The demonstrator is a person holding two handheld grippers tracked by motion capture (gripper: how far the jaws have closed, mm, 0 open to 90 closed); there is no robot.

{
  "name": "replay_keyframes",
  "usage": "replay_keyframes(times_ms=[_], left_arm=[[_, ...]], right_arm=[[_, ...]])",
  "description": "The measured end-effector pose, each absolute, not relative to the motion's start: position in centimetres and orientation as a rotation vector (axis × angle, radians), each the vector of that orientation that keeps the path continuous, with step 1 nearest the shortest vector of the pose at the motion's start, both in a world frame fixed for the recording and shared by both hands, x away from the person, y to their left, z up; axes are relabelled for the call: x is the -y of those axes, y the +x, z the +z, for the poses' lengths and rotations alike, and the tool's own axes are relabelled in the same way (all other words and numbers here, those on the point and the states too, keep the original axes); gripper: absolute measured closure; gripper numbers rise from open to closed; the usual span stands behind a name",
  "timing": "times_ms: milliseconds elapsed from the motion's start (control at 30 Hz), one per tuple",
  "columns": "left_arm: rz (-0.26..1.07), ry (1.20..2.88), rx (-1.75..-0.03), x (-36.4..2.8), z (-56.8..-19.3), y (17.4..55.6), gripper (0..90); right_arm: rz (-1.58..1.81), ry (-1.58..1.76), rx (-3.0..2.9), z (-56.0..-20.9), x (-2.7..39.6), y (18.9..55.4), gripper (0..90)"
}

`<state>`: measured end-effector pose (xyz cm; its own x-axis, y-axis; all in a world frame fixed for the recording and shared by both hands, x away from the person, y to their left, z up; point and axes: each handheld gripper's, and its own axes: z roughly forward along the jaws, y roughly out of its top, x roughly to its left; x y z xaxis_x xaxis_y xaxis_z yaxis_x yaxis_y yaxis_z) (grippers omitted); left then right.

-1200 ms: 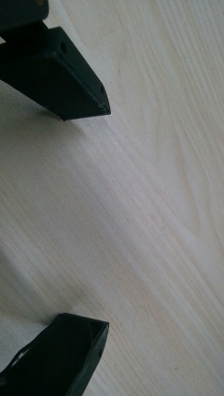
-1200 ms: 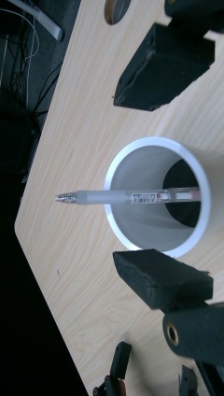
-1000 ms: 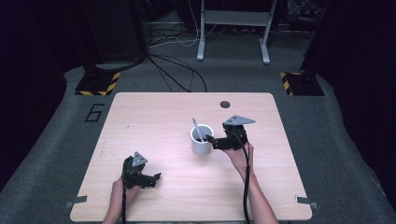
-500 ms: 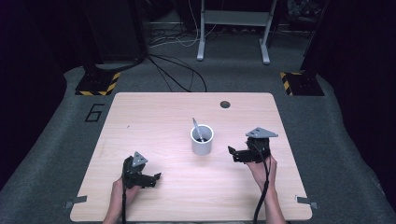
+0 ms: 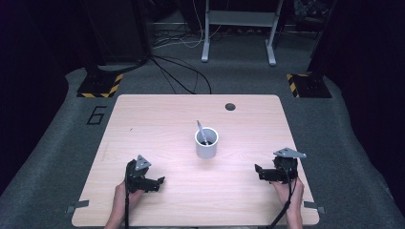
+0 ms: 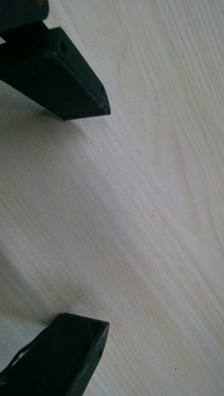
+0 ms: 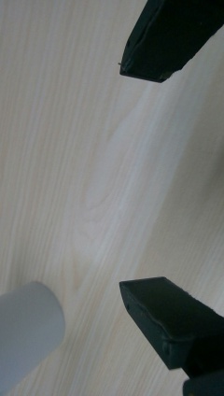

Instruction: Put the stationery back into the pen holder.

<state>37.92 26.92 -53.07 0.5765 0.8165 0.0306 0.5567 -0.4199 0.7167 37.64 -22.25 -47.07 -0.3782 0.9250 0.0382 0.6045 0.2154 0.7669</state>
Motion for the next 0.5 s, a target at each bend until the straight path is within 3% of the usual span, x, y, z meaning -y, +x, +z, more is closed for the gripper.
replay_keyframes(times_ms=[333, 500], left_arm=[[0.498, 2.138, -1.086, -26.9, -53.1, 38.0, 0.4], [0.500, 2.138, -1.095, -26.9, -53.1, 38.0, 0.4]], right_arm=[[0.855, 1.547, -2.029, -52.3, 24.7, 35.6, 0.0], [0.841, 1.547, -2.018, -52.8, 25.0, 35.5, 0.0]])
